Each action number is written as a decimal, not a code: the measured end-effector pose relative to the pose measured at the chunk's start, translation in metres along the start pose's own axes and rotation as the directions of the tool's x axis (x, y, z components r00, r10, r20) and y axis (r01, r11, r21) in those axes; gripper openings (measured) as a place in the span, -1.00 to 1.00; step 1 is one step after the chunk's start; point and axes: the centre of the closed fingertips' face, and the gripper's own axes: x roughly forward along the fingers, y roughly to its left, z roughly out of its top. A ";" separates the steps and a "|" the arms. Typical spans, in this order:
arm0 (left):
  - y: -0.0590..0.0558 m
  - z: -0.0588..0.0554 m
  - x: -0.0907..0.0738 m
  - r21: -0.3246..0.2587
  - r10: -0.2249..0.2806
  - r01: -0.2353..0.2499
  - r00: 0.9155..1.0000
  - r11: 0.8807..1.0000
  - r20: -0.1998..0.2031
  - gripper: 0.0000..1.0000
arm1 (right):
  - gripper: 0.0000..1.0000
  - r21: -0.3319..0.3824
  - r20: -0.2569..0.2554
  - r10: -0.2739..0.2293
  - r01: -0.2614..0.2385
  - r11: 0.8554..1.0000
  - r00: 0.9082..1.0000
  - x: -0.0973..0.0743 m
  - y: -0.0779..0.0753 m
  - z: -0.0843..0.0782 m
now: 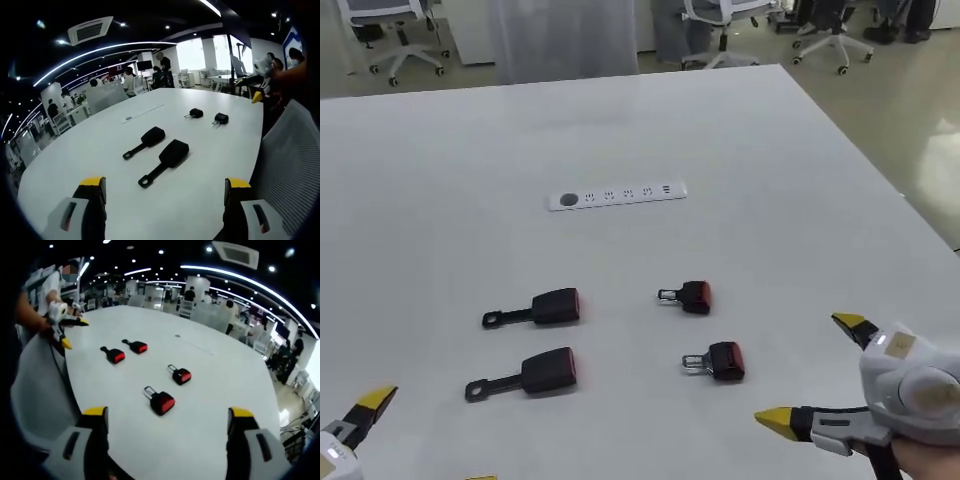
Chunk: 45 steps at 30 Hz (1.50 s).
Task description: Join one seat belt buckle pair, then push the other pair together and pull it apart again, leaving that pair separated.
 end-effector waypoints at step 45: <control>0.010 0.000 -0.005 -0.030 0.039 -0.040 0.999 0.999 -0.015 0.92 | 0.81 0.053 -0.011 -0.004 0.005 0.999 1.000 -0.006 0.001 -0.007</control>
